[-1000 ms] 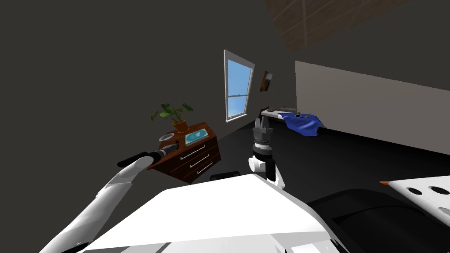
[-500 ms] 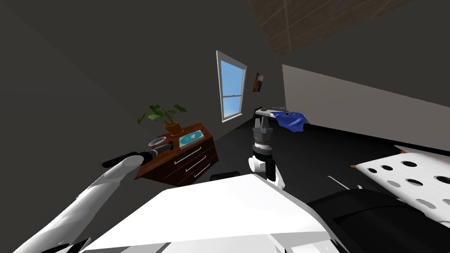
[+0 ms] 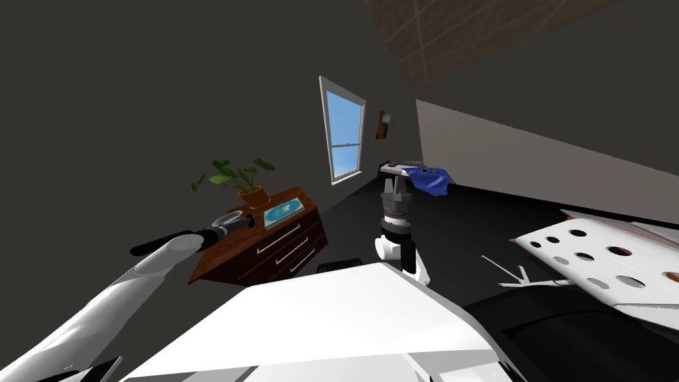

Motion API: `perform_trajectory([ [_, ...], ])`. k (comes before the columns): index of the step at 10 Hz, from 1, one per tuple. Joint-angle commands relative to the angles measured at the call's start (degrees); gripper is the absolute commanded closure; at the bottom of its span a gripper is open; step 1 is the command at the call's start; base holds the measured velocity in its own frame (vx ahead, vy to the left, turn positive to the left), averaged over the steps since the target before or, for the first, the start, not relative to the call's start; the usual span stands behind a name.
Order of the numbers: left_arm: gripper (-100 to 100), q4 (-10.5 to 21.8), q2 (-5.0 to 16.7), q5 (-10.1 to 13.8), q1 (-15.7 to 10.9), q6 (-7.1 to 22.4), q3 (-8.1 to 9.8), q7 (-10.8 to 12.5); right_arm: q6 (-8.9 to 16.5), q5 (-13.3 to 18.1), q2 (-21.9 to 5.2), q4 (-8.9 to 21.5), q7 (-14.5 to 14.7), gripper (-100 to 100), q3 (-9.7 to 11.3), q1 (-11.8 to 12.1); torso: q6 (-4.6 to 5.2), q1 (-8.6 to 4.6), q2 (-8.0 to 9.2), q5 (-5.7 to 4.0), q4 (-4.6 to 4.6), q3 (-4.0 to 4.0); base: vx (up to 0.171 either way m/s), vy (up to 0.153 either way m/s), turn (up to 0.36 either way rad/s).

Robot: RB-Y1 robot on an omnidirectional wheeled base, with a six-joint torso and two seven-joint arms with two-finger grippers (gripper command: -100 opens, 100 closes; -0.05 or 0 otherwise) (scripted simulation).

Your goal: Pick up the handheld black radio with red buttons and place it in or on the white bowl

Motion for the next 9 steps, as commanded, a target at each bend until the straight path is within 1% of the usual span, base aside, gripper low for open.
perform_trajectory([
  [1,100,2.77,0.99,1.39,-0.81,0.05,0.08,-0.96,0.0,0.0,0.0,0.0,0.0,0,0.0,0.0,0.0,0.0,0.0,0.0,0.0,0.0,0.014,0.004,-0.118],
  [2,100,4.21,3.08,3.2,-1.6,0.13,0.31,-1.9,0.0,0.0,0.0,0.0,0.0,0,0.0,0.01,-0.07,0.01,-0.02,0.02,-0.02,-0.02,0.023,0.003,-0.197],
  [3,100,5.85,3.08,3.44,-1.6,0.13,0.31,-1.9,0.0,0.0,0.0,0.0,0.0,0,0.0,0.0,0.0,0.02,-0.06,-0.02,0.01,-0.02,0.023,0.012,-0.087],
  [5,100,10.76,6.79,7.23,-3.02,0.24,0.84,-3.92,0.0,0.0,0.0,0.0,0.0,0,0.0,0.01,-0.08,0.11,-0.05,0.03,-0.01,-0.03,0.039,0.023,-0.152],
  [6,100,12.61,7.02,7.23,-3.02,0.24,0.84,-3.92,0.0,0.0,0.0,0.0,0.0,0,-0.01,0.01,-0.01,0.14,-0.12,-0.01,0.01,-0.05,0.04,0.035,-0.129],
  [7,100,12.72,7.02,7.23,-3.02,0.24,0.84,-3.92,0.0,0.0,0.0,0.0,0.0,0,-0.01,0.01,-0.1,0.15,-0.09,0.05,-0.03,-0.06,0.018,0.02,-0.004],
  [9,100,17.23,10.58,10.57,-4.22,0.3,1.47,-6.07,0.0,0.0,0.0,0.0,0.0,0,-0.01,0.01,-0.09,0.09,0.01,-0.03,0.03,0.02,0.026,0.028,-0.142],
])
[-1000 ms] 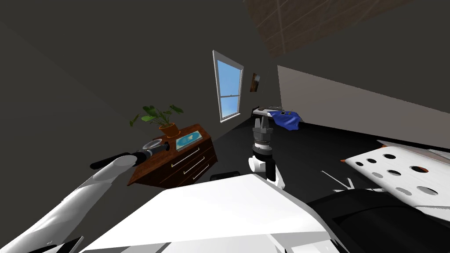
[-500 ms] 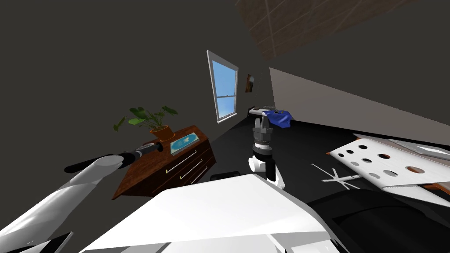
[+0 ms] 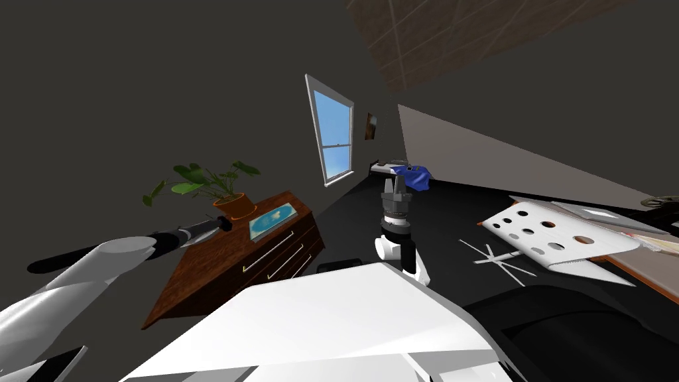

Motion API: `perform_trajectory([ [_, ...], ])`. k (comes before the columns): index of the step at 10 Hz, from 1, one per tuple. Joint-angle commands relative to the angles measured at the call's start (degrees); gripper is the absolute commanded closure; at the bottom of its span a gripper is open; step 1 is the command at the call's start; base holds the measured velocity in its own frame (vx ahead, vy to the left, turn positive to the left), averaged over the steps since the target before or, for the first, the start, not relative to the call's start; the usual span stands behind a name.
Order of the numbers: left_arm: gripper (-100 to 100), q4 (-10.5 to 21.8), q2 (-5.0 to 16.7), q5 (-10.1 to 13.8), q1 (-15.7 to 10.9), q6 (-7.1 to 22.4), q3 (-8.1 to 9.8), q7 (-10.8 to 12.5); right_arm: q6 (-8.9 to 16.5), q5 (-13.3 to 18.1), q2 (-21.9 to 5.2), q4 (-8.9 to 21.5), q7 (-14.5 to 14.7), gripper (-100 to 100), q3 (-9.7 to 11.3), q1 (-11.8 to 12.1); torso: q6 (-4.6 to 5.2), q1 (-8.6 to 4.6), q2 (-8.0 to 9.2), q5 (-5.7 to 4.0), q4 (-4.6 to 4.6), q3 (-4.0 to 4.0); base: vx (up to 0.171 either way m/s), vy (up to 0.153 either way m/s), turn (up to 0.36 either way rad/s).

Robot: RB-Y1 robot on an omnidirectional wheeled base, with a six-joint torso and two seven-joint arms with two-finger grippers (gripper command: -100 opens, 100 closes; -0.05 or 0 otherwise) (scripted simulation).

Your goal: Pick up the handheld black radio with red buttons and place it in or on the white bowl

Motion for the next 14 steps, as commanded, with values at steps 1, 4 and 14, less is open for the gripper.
perform_trajectory([
  [1,100,2.86,2.84,1.53,0.05,-0.51,0.29,-0.16,0.0,0.0,0.0,0.0,0.0,0,0.0,0.0,0.0,0.0,0.0,0.0,0.0,0.0,0.067,0.085,-0.206],
  [4,100,6.78,4.37,2.91,-0.4,-0.51,0.65,-1.26,0.0,0.0,0.0,0.0,0.0,0,-0.01,0.01,-0.1,0.09,-0.04,0.04,-0.03,-0.03,0.045,0.057,-0.058],
  [14,100,17.81,9.37,7.26,-1.54,-0.57,2.18,-5.44,0.0,0.0,0.0,0.0,0.0,0,-0.01,0.01,-0.16,-0.08,0.11,-0.01,-0.01,0.05,0.019,0.041,-0.036],
])
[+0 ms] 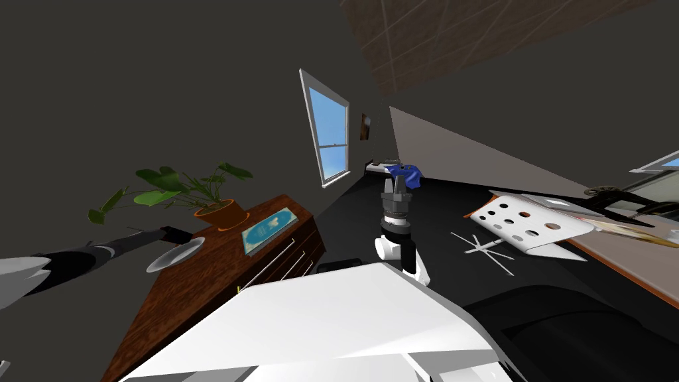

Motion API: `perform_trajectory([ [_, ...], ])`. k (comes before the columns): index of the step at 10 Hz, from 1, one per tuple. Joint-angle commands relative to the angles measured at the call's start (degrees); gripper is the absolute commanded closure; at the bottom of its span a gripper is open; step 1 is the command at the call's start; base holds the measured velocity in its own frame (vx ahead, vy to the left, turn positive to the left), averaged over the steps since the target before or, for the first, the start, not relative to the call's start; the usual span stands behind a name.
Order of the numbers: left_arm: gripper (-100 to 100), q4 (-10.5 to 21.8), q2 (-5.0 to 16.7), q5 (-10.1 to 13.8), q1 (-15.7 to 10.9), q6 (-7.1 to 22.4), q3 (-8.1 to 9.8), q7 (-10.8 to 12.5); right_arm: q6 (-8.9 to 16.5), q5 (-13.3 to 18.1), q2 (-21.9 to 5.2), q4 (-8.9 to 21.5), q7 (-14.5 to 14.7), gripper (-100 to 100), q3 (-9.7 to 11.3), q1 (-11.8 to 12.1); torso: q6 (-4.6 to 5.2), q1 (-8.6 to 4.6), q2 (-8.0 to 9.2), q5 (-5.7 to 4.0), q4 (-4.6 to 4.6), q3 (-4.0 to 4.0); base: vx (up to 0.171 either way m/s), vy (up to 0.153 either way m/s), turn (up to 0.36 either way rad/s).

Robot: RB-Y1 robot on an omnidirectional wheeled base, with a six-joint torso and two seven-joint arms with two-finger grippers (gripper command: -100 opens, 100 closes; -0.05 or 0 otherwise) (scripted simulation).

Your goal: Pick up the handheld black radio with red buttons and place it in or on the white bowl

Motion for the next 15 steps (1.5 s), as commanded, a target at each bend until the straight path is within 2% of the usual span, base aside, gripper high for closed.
perform_trajectory([
  [1,100,2.86,1.0,0.94,-0.99,0.29,0.29,-1.89,0.0,0.0,0.0,0.0,0.0,0,0.0,0.0,0.0,0.0,0.0,0.0,0.0,0.0,0.011,0.032,-0.031],
  [2,100,3.3,1.0,0.94,-0.99,0.29,0.29,-1.89,0.0,0.0,0.0,0.0,0.0,0,0.0,0.0,-0.01,0.01,-0.01,-0.05,0.01,0.0,0.014,0.037,-0.022],
  [4,100,7.2,2.67,2.27,-1.17,0.23,1.02,-3.63,0.0,0.0,0.0,0.0,0.0,0,0.0,0.0,-0.05,0.04,-0.02,-0.04,0.0,-0.01,0.014,0.053,-0.026],
  [5,100,10.25,3.89,3.21,-1.23,0.17,1.62,-5.05,0.0,0.0,0.0,0.0,0.0,0,0.0,0.0,-0.06,0.11,0.0,-0.05,0.01,0.01,0.017,0.098,-0.039],
  [6,100,9.53,3.89,3.21,-1.23,0.17,1.62,-5.05,0.0,0.0,-0.01,0.0,0.0,0,-0.01,0.0,-0.14,0.21,0.05,-0.1,0.04,0.05,0.02,0.085,0.011],
  [10,100,13.14,4.98,4.03,-1.22,0.11,2.23,-6.47,0.0,0.0,0.0,0.0,0.0,0,0.0,0.0,-0.08,-0.06,0.03,-0.08,0.0,0.02,0.008,0.033,-0.002],
  [11,100,12.01,4.78,3.85,-0.68,0.07,2.13,-5.64,0.0,0.0,0.0,0.0,0.0,0,0.0,0.0,-0.08,-0.05,0.03,-0.1,0.0,0.02,0.004,0.011,-0.002],
  [12,-100,12.1,4.75,3.88,-0.64,0.01,2.15,-5.65,0.0,0.0,0.0,0.0,0.0,0,0.0,0.0,-0.08,0.02,0.05,-0.11,0.01,0.03,0.0,0.0,0.0],
  [15,-100,12.09,4.75,3.88,-0.64,0.01,2.15,-5.64,0.0,0.0,0.0,0.0,0.0,0,0.0,0.0,-0.08,0.02,0.08,-0.11,0.02,0.04,0.0,0.0,0.0],
])
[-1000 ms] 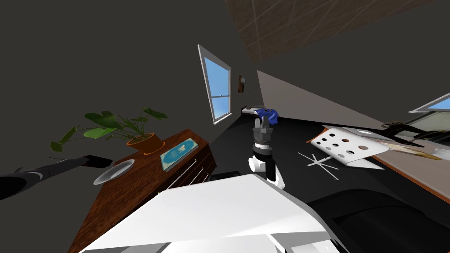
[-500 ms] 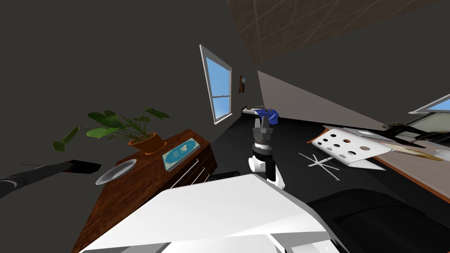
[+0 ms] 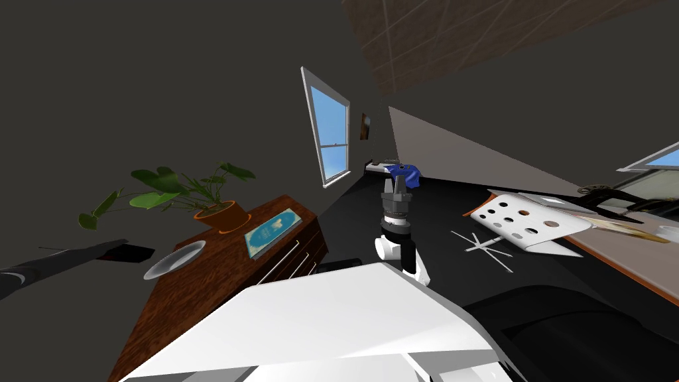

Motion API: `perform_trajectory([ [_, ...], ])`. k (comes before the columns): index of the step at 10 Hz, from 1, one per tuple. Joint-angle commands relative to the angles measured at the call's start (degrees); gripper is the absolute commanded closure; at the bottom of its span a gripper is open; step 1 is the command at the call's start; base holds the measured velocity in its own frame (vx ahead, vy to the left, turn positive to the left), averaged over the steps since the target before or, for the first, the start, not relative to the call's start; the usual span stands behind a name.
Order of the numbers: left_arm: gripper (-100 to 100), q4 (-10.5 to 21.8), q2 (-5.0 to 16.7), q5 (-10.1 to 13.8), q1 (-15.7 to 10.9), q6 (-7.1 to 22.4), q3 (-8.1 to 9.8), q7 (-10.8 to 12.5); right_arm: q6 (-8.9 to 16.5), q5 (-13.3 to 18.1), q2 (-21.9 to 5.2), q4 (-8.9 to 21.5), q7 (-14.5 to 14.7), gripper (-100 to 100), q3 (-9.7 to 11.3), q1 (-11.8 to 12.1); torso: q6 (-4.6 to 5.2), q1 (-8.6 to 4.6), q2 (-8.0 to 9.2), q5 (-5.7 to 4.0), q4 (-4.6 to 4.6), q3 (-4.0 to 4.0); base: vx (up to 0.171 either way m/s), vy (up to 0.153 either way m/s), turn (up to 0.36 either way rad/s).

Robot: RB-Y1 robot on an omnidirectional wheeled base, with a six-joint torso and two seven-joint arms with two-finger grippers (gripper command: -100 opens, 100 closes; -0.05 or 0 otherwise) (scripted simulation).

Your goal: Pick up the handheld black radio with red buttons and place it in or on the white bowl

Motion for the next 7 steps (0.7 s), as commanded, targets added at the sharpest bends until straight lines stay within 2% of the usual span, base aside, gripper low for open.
perform_trajectory([
  [1,-100,0.0,0.0,0.0,0.0,0.0,0.0,0.0,0.0,0.0,0.0,0.0,0.0,0,0.0,0.0,0.0,0.0,0.0,0.0,0.0,0.0,0.0,0.0,0.0],
  [2,0,0.0,0.0,0.0,0.0,0.0,0.0,0.0,0.0,0.0,0.0,0.0,0.0,0,0.0,0.0,0.0,0.0,0.0,0.0,0.0,0.0,0.0,0.0,0.0],
  [3,-100,-1.24,2.09,2.37,1.23,0.67,-0.55,0.9,0.0,0.0,0.0,0.0,0.0,0,0.0,0.0,0.0,0.0,0.0,0.0,0.0,0.0,0.01,-0.026,0.057],
  [6,-100,-1.24,2.09,2.37,1.23,0.67,-0.55,0.9,0.0,0.0,0.0,0.0,0.0,0,0.0,0.0,-0.31,0.05,0.36,-0.41,0.14,0.25,0.005,-0.006,0.041],
  [7,-100,-2.48,4.19,4.74,2.46,1.34,-1.1,1.8,0.0,0.0,0.0,0.0,0.0,0,0.0,0.0,-0.31,0.09,0.42,-0.4,0.15,0.28,-0.001,-0.005,0.102],
])
